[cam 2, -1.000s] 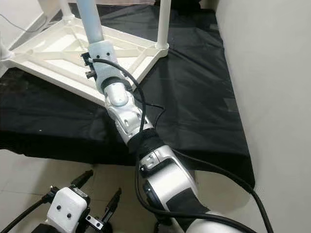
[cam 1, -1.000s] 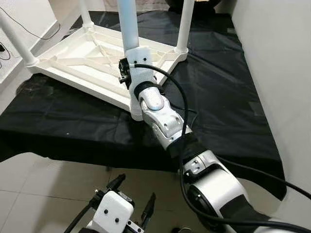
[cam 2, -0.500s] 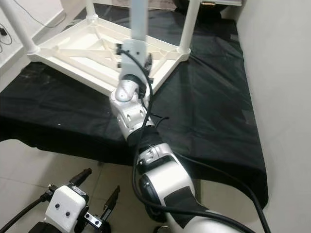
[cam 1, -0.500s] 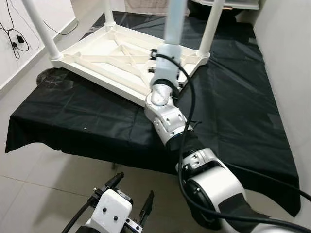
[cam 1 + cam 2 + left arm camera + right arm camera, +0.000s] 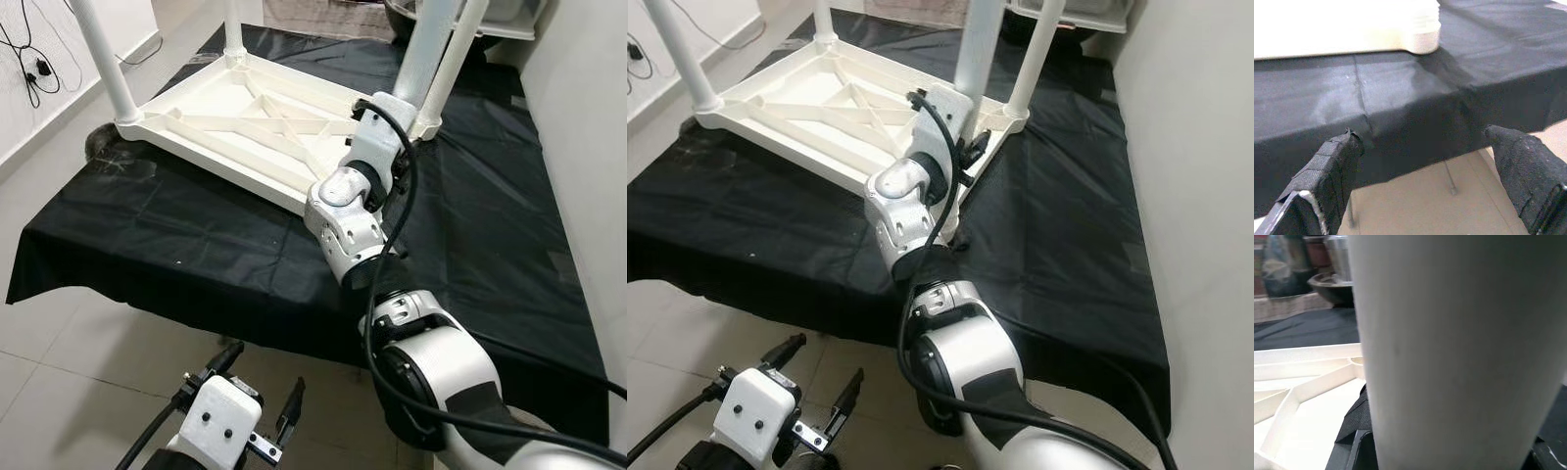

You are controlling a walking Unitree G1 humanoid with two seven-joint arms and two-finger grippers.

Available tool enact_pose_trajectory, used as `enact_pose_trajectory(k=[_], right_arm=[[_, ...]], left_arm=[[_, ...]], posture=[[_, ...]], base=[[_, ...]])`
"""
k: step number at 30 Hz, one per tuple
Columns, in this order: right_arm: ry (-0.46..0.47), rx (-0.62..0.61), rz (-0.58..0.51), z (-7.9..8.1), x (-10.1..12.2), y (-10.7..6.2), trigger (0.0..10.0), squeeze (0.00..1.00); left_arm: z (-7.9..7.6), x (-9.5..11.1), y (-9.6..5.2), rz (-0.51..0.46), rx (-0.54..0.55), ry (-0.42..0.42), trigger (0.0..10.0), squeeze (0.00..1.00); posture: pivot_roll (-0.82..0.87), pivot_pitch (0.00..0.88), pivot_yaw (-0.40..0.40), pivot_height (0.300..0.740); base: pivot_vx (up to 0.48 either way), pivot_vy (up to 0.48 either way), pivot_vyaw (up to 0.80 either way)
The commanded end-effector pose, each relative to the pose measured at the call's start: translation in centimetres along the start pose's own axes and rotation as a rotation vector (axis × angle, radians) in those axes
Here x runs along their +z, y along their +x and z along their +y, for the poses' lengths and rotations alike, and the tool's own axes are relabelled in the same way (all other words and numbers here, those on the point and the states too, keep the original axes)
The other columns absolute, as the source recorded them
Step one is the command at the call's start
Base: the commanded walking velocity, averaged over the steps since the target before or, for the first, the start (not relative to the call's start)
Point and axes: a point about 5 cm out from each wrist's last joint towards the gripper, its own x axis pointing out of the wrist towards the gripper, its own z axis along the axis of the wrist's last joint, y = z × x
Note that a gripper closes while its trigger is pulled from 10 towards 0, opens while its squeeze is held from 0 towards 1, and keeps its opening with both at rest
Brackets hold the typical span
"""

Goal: Building children table

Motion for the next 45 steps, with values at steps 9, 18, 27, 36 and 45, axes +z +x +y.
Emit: enact_pose_trajectory(k=[9, 18, 27, 36, 45], right_arm=[[-0.063, -0.424, 0.167, -8.6, -4.5, 6.7, 10.0, 0.00], [-0.079, -0.370, 0.160, -7.1, -4.4, 5.7, 10.0, 0.00], [-0.097, -0.311, 0.177, -5.5, -5.0, 4.1, 10.0, 0.00], [-0.063, -0.411, 0.249, -7.5, -5.9, 5.2, 10.0, 0.00], [-0.104, -0.507, 0.138, -10.2, -4.7, 7.7, 10.0, 0.00]], left_arm=[[0.4, 0.0, 1.2, -0.012, 0.018, 0.015, 10.0, 0.00], [-1.6, 0.6, 2.5, -0.059, -0.157, -0.031, 10.0, 0.00], [-2.8, 2.0, 3.9, -0.122, -0.408, -0.103, 10.0, 0.00], [-2.8, 1.1, 4.1, -0.105, -0.370, -0.077, 10.0, 0.00], [-2.6, 0.8, 4.5, -0.102, -0.372, -0.047, 10.0, 0.00]], posture=[[0.12, 0.215, -0.030, 0.734], [0.12, 0.203, -0.024, 0.734], [0.11, 0.171, -0.008, 0.734], [0.11, 0.144, 0.006, 0.734], [0.09, 0.130, 0.022, 0.734]], base=[[0.000, 0.000, 0.00], [0.000, 0.000, 0.00], [0.000, 0.000, 0.00], [0.000, 0.000, 0.00], [0.000, 0.000, 0.00]])
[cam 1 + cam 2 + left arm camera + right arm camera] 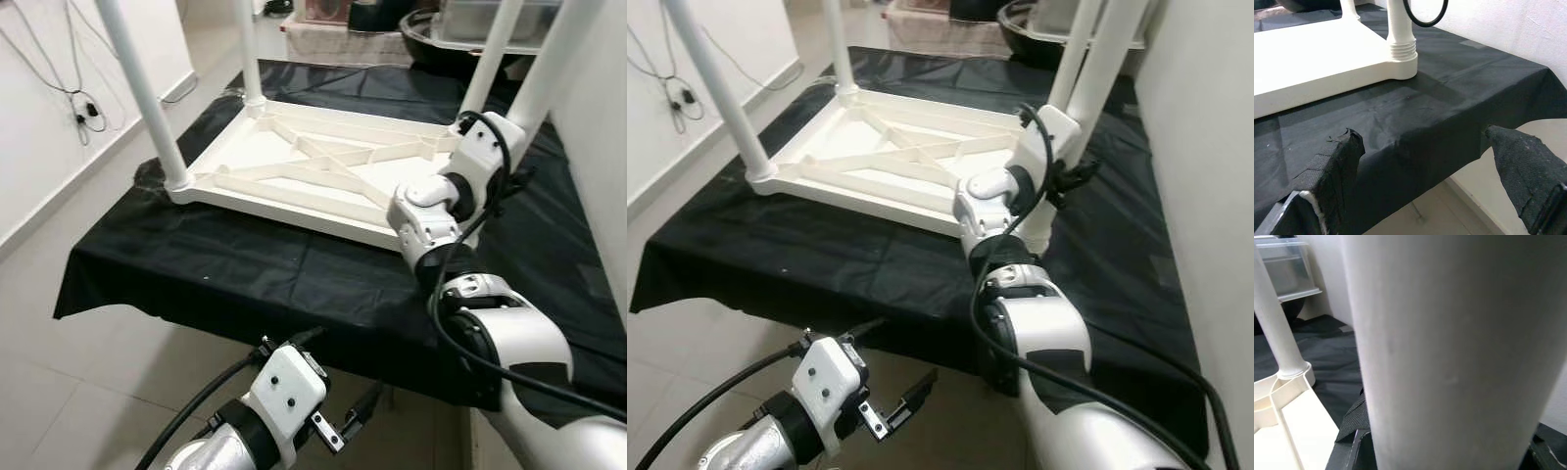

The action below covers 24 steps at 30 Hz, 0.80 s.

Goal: Building children table

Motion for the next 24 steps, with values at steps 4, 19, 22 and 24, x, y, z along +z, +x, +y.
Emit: enact_pose_trajectory(k=[4, 19, 22, 24], right_arm=[[-0.093, -0.027, 0.170, -0.9, -3.9, -0.8, 10.0, 0.00], [-0.094, 0.193, 0.225, 1.5, -4.6, -5.3, 10.0, 1.00], [-0.072, 0.232, 0.207, 2.0, -4.0, -5.6, 10.0, 1.00], [-0.069, 0.238, 0.203, 2.1, -3.9, -5.6, 10.0, 1.00]], left_arm=[[0.4, -0.4, 0.1, 0.011, 0.022, 0.022, 10.0, 0.00], [0.3, -0.4, 0.0, 0.010, 0.048, 0.026, 10.0, 0.00], [0.3, -0.5, 0.0, 0.012, 0.051, 0.027, 10.0, 0.00], [0.3, -0.6, 0.0, 0.012, 0.053, 0.026, 10.0, 0.00]], posture=[[0.10, 0.132, 0.012, 0.734], [0.11, 0.140, -0.005, 0.734], [0.10, 0.141, -0.010, 0.734], [0.10, 0.141, -0.010, 0.734]], base=[[0.000, 0.000, 0.00], [0.000, 0.000, 0.00], [0.000, 0.000, 0.00], [0.000, 0.000, 0.00]])
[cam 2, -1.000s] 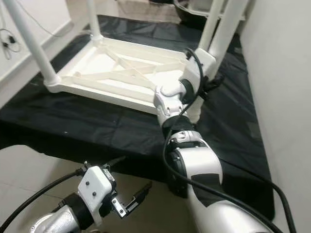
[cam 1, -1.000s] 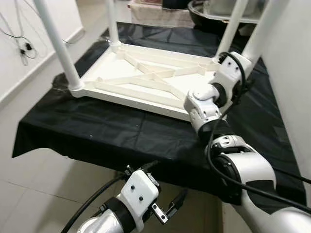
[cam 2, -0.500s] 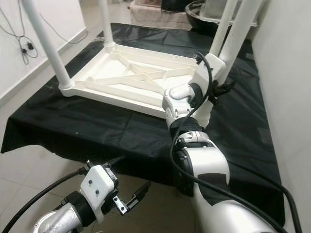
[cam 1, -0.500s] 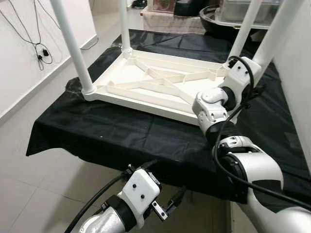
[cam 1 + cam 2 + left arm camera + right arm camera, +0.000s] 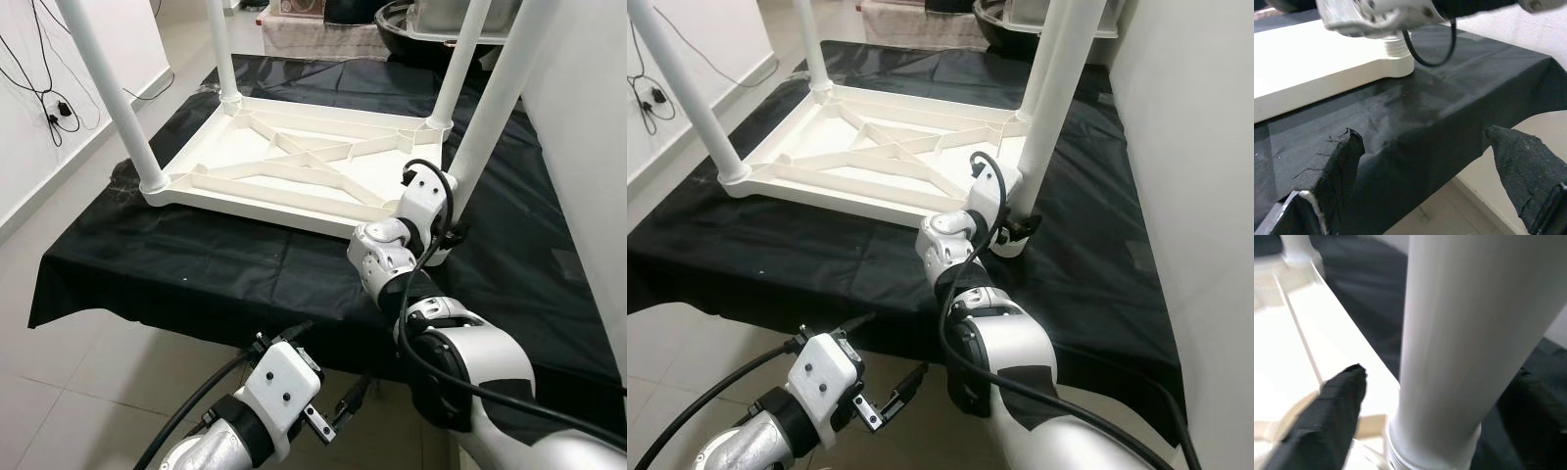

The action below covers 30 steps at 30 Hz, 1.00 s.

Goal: Building children table

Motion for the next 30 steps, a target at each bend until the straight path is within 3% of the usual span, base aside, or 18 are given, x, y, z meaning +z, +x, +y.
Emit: enact_pose_trajectory(k=[1, 4, 5, 10, 14, 26, 30], right_arm=[[0.011, 0.017, -0.008, 0.3, 0.2, -0.3, 10.0, 1.00], [0.016, 0.086, -0.011, 1.0, 0.3, -0.9, 10.0, 1.00], [0.012, 0.114, -0.018, 1.2, 0.4, -1.1, 10.0, 0.00], [-0.013, 0.267, -0.050, 2.1, 0.5, -1.9, 10.0, 0.00], [-0.047, 0.352, -0.081, 1.8, 0.0, -2.1, 10.0, 0.00], [-0.148, 0.485, -0.041, -1.0, -2.5, -2.5, 10.0, 0.00], [-0.194, 0.623, -0.019, -2.7, -3.3, -3.4, 10.0, 0.00]], left_arm=[[-0.3, -0.3, -0.1, 0.009, -0.007, -0.003, 10.0, 0.00], [-0.3, -0.3, -0.1, 0.009, -0.004, -0.002, 10.0, 0.00], [-0.3, -0.3, 0.0, 0.008, -0.003, -0.002, 10.0, 0.00], [-0.2, -0.3, 0.0, 0.005, 0.001, -0.002, 10.0, 0.00], [-0.1, -0.3, 0.1, 0.002, 0.007, -0.004, 10.0, 0.00], [0.3, -0.3, 0.2, -0.007, 0.023, -0.001, 10.0, 0.00], [0.5, -0.3, 0.1, -0.007, 0.028, 0.002, 10.0, 0.00]], posture=[[0.10, 0.141, -0.010, 0.734], [0.10, 0.141, -0.009, 0.734], [0.10, 0.141, -0.009, 0.734], [0.08, 0.143, -0.007, 0.734], [0.06, 0.145, -0.008, 0.734], [0.05, 0.138, -0.008, 0.734], [0.04, 0.143, -0.011, 0.734]], base=[[0.000, 0.000, 0.00], [0.000, 0.000, 0.00], [0.000, 0.000, 0.00], [0.000, 0.000, 0.00], [0.000, 0.000, 0.00], [0.000, 0.000, 0.00], [0.000, 0.000, 0.00]])
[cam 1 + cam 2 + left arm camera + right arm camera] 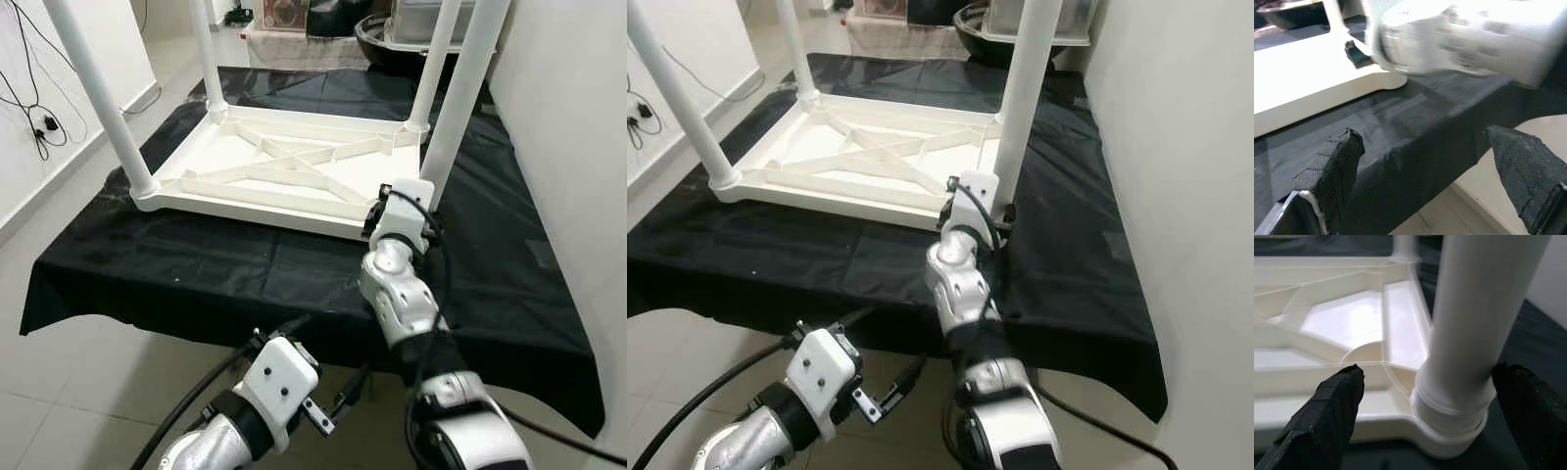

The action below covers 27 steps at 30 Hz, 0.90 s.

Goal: Building children table

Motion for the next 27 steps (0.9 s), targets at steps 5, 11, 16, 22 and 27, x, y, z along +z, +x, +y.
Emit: enact_pose_trajectory(k=[5, 11, 16, 22, 27], right_arm=[[-0.098, 0.233, 0.076, -2.4, -1.7, -3.1, 10.0, 0.00], [-0.178, 0.223, 0.095, -5.4, -2.2, -3.4, 10.0, 0.00], [-0.350, 0.103, 0.063, -10.1, -2.7, -1.4, 10.0, 0.00], [-0.438, 0.033, 0.031, -11.8, -2.5, 0.6, 10.0, 0.00], [-0.459, -0.019, 0.017, -12.2, -2.6, 2.6, 10.0, 0.00]], left_arm=[[-0.1, -0.5, -0.1, 0.013, 0.000, -0.009, 10.0, 0.00], [-0.1, -0.5, -0.1, 0.013, 0.002, -0.010, 10.0, 0.00], [0.0, -0.5, -0.4, 0.017, 0.009, -0.008, 10.0, 0.00], [0.0, -0.4, -0.5, 0.016, 0.013, -0.005, 10.0, 0.00], [-0.1, -0.2, -0.5, 0.012, 0.014, 0.000, 10.0, 0.00]], posture=[[0.02, 0.151, -0.007, 0.734], [0.02, 0.151, -0.007, 0.734], [0.01, 0.152, -0.007, 0.734], [0.02, 0.150, -0.007, 0.734], [0.04, 0.153, -0.008, 0.734]], base=[[0.000, 0.000, 0.00], [0.000, 0.000, 0.00], [0.000, 0.000, 0.00], [0.000, 0.000, 0.00], [0.000, 0.000, 0.00]])
